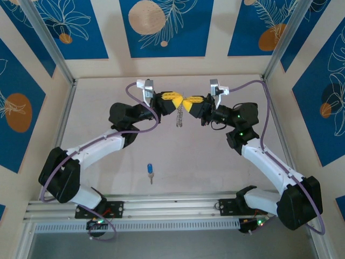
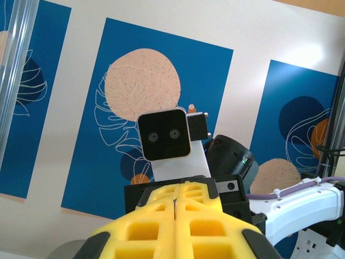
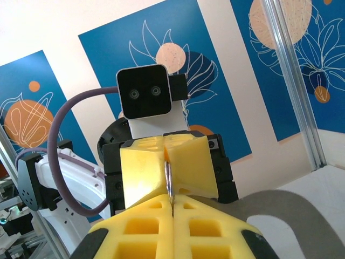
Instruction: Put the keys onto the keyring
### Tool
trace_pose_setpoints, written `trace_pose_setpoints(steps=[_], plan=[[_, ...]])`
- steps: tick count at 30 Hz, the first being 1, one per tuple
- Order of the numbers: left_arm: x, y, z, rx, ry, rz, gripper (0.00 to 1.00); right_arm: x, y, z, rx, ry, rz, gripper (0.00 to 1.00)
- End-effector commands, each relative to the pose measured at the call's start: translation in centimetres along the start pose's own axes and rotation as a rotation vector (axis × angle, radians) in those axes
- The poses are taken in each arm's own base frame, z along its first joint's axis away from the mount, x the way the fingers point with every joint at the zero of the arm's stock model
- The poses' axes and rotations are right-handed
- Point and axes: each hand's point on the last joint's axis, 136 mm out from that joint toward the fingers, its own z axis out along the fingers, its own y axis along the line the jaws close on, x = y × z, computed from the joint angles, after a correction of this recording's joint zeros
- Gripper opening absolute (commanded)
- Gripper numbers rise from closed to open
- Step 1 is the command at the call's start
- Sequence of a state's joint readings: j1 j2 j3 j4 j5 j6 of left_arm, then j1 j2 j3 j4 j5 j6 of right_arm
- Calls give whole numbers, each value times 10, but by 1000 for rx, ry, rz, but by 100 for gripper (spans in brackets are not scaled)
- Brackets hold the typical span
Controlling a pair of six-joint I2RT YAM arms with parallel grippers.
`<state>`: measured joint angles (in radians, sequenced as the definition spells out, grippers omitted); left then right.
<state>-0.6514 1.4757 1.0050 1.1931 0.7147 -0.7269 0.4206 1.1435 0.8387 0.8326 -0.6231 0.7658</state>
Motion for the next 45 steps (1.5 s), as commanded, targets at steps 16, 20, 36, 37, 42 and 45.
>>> trace_pose_setpoints(steps=[16,20,36,37,42,45], plan=[[-12,-13,13,65,242,90,0,-33,7,-35,133,73,9,59],[-19,-14,21,105,302,87,0,-34,7,-37,111,104,6,59],[-23,-11,28,126,436,118,0,-45,6,-33,60,113,-35,51],[-23,-11,27,126,437,116,0,-46,6,-32,58,110,-39,50],[-21,-8,27,119,439,113,0,-46,6,-29,48,107,-40,48],[-22,-7,27,119,434,109,0,-45,5,-26,45,108,-41,47]])
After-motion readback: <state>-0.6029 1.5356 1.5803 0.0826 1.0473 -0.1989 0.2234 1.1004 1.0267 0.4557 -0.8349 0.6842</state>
